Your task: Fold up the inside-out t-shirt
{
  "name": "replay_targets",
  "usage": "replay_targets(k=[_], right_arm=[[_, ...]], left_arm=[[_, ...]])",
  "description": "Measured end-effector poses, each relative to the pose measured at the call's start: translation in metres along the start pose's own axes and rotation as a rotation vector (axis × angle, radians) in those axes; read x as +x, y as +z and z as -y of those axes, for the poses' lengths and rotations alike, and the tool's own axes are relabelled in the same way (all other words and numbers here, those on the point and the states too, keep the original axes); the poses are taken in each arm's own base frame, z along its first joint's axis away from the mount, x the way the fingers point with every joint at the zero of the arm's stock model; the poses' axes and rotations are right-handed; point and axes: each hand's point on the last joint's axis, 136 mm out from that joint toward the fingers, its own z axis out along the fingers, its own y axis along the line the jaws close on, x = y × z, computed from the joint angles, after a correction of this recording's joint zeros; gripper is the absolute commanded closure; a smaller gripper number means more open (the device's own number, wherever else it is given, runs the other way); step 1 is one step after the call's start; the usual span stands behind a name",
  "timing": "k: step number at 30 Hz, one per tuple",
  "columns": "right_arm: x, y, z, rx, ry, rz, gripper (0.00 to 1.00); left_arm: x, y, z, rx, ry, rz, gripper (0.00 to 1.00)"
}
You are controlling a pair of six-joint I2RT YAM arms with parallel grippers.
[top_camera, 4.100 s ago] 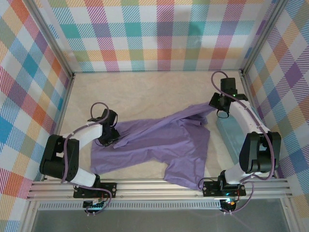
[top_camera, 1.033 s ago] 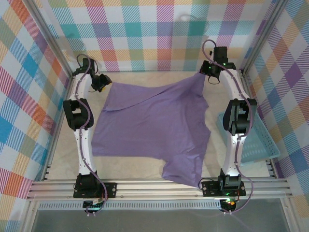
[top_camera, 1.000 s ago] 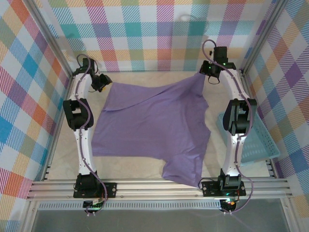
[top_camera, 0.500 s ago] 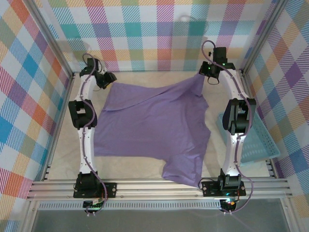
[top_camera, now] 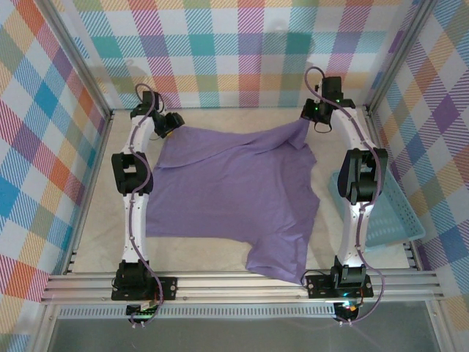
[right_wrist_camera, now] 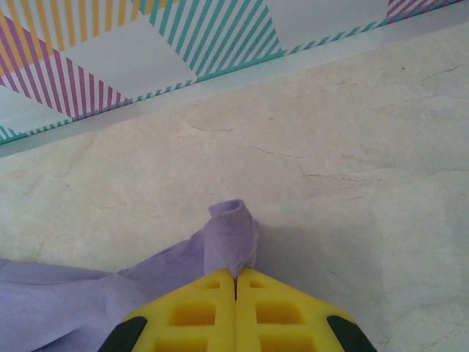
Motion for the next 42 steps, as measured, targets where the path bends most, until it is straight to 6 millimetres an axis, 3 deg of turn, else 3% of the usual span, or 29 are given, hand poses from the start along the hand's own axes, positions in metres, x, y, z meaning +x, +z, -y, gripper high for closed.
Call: replay_targets(k=[6,10,19,24,27,30,33,35,42], right_arm=[[0.012,0.006,0.004,0.005,0.005,-0.026,1.00],[0.030,0.009,0.010,0.011,0.017,-0.065,1.00],[0.063,-0.019,0.016,0.035,0.067,-0.103,1.00],[0.062,-0.032,0.010,0.007,0.072,-0.078,1.00],[0.071,-0.032,0.010,-0.002,0.075,-0.090,1.00],[0.083,-0.029,0.013,-0.001,0.081,-0.115,1.00],[0.094,-0.027,0.016,0.000,0.086,-0.138,1.00],[0.096,-0.029,0.015,-0.003,0.090,-0.141,1.00],[0.090,-0.049,0.006,-0.030,0.079,-0.104,1.00]], left_arm=[[0.006,0.002,-0.006,-0.073,0.014,0.000,0.54],[0.026,-0.006,-0.012,-0.160,0.007,-0.022,0.55],[0.170,-0.063,-0.014,-0.286,-0.086,-0.131,0.57],[0.251,-0.086,0.008,-0.270,-0.073,-0.100,0.57],[0.297,-0.097,0.026,-0.247,-0.050,-0.087,0.56],[0.331,-0.106,0.041,-0.221,-0.044,-0.086,0.56],[0.346,-0.112,0.047,-0.216,-0.054,-0.091,0.55],[0.346,-0.117,0.042,-0.245,-0.064,-0.086,0.51],[0.313,-0.129,0.009,-0.371,-0.081,-0.032,0.49]])
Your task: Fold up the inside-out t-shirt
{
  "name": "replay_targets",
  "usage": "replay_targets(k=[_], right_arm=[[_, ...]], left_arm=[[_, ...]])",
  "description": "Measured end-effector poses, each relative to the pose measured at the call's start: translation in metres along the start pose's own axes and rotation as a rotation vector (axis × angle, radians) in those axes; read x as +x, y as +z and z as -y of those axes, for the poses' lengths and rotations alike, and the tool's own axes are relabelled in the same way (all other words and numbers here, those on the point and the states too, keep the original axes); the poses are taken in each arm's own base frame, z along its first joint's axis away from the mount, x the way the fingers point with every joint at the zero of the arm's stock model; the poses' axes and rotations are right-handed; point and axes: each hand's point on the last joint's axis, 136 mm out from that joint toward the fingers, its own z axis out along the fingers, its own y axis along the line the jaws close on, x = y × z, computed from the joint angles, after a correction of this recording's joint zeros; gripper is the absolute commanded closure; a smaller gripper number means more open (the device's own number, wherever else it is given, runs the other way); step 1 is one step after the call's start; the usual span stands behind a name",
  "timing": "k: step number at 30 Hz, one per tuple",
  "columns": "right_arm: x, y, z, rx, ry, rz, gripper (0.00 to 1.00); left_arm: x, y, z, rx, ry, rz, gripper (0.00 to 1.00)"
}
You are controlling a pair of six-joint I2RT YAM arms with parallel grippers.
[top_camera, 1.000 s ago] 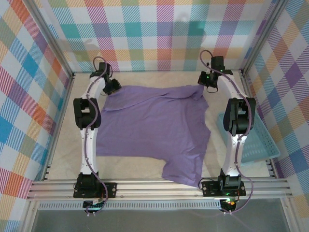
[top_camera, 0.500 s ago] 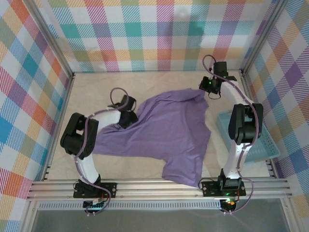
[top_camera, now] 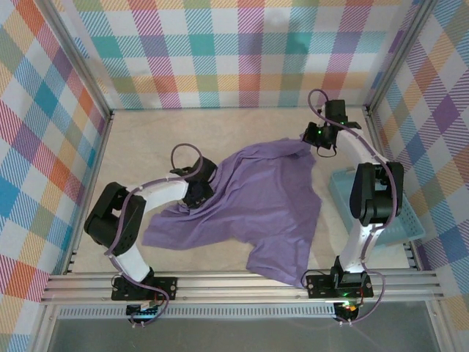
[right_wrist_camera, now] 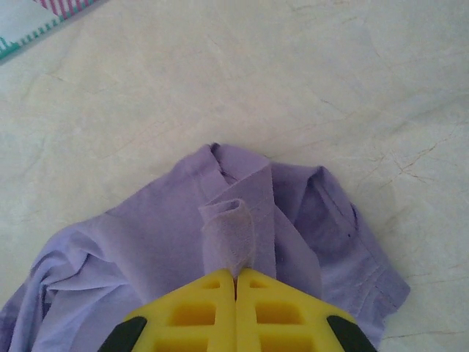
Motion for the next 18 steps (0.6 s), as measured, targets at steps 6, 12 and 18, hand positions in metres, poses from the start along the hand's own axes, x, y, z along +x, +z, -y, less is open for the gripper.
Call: replay_targets(k=[6,12,18], right_arm=[[-0.003,-0.010,-0.007,-0.020,-0.008,0.019,1.00],[0.005,-0.006,-0.008,-0.021,-0.008,0.002,1.00],[0.007,-0.005,-0.010,-0.024,-0.012,-0.002,1.00]], left_arm=[[-0.027,0.015,-0.023,-0.028,-0.044,-0.008,0.49],[-0.034,0.019,-0.027,-0.020,-0.019,-0.050,0.51],[-0.044,0.012,-0.025,-0.026,0.048,-0.001,0.51]])
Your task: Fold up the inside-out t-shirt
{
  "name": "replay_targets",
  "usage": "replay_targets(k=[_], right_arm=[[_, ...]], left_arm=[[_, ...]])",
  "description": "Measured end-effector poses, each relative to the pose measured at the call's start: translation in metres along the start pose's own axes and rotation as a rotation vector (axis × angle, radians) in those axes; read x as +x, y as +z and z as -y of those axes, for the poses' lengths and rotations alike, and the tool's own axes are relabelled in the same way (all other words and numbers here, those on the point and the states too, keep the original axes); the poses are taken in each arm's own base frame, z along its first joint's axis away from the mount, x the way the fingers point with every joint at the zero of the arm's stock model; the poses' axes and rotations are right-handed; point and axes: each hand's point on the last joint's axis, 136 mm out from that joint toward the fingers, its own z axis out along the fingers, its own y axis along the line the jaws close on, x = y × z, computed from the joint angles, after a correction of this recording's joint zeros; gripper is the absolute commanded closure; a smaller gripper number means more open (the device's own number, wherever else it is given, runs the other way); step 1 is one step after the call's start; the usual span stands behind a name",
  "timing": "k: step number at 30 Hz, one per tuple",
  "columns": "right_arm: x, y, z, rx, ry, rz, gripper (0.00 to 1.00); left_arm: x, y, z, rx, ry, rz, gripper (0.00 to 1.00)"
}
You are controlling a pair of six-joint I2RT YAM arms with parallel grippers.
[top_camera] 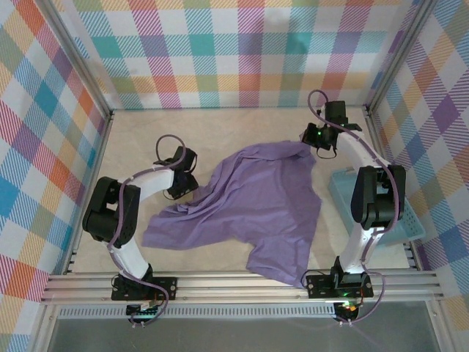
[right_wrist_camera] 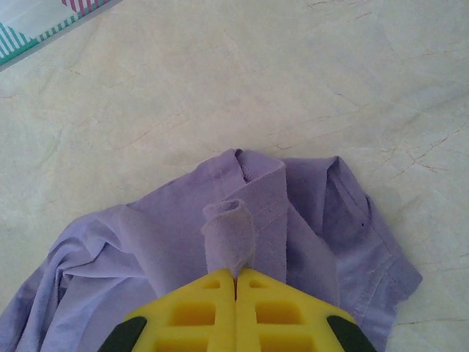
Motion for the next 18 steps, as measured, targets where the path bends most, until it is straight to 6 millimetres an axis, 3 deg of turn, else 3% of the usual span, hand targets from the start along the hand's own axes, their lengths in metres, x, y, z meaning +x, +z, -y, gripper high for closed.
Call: replay_targets(k=[8,15,18], right_arm=[[0.002,0.001,-0.003,-0.004,-0.006,-0.004,1.00],[0.008,0.004,-0.003,-0.001,-0.007,-0.017,1.00],[0.009,0.004,-0.002,0.001,-0.006,-0.021,1.00]], left_arm=[[0.010,-0.022,0.040,0.052,0.156,0.046,0.52],[0.025,0.008,0.046,0.032,0.194,-0.035,0.61],[0.018,0.009,0.053,0.035,0.185,-0.028,0.64]])
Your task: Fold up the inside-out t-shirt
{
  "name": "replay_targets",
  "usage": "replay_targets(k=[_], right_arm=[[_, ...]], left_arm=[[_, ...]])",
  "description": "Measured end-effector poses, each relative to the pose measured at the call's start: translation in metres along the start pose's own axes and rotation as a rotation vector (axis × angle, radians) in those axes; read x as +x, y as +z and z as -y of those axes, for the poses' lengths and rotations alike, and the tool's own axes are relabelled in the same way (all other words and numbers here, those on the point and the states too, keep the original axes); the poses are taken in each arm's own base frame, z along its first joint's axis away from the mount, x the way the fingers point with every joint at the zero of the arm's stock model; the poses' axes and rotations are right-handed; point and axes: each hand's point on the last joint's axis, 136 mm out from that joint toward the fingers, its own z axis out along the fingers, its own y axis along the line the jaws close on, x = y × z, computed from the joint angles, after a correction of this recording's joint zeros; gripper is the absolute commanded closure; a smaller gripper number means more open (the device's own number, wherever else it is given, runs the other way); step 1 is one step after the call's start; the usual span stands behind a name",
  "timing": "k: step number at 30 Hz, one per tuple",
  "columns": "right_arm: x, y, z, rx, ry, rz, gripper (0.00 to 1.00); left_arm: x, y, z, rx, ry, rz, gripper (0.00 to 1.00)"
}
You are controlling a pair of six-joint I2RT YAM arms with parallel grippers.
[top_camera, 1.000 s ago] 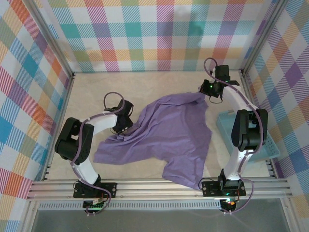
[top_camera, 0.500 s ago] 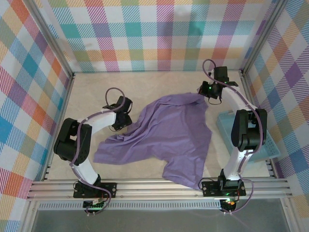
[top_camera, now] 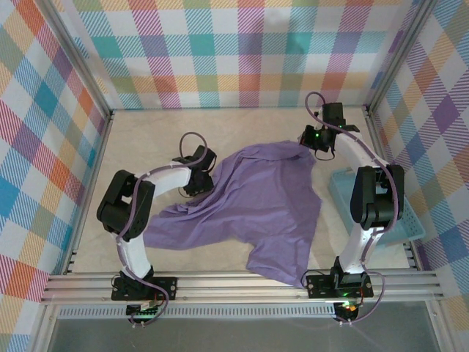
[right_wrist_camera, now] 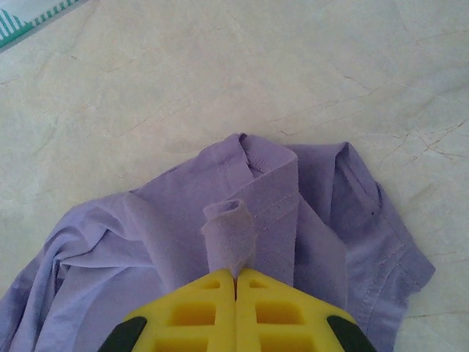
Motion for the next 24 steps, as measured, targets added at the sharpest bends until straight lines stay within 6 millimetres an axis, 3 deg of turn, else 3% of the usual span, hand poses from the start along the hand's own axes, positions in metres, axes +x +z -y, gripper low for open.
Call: replay_targets(k=[5,10,14,18,24], right_arm=[[0.000,0.000,0.000,0.000,0.000,0.000,1.00],[0.000,0.000,0.000,0.000,0.000,0.000,1.00],[0.000,0.000,0.000,0.000,0.000,0.000,1.00],[0.000,0.000,0.000,0.000,0.000,0.000,1.00],[0.000,0.000,0.000,0.000,0.000,0.000,1.00]], left_arm=[[-0.032,0.012,-0.007,-0.041,-0.048,0.038,0.67],[-0.072,0.022,-0.037,-0.129,-0.112,0.100,0.64],[-0.080,0.021,-0.051,-0.160,-0.114,0.089,0.54],[-0.078,0.015,-0.048,-0.138,-0.092,0.055,0.50],[-0.075,-0.019,-0.037,-0.037,-0.103,0.053,0.50]])
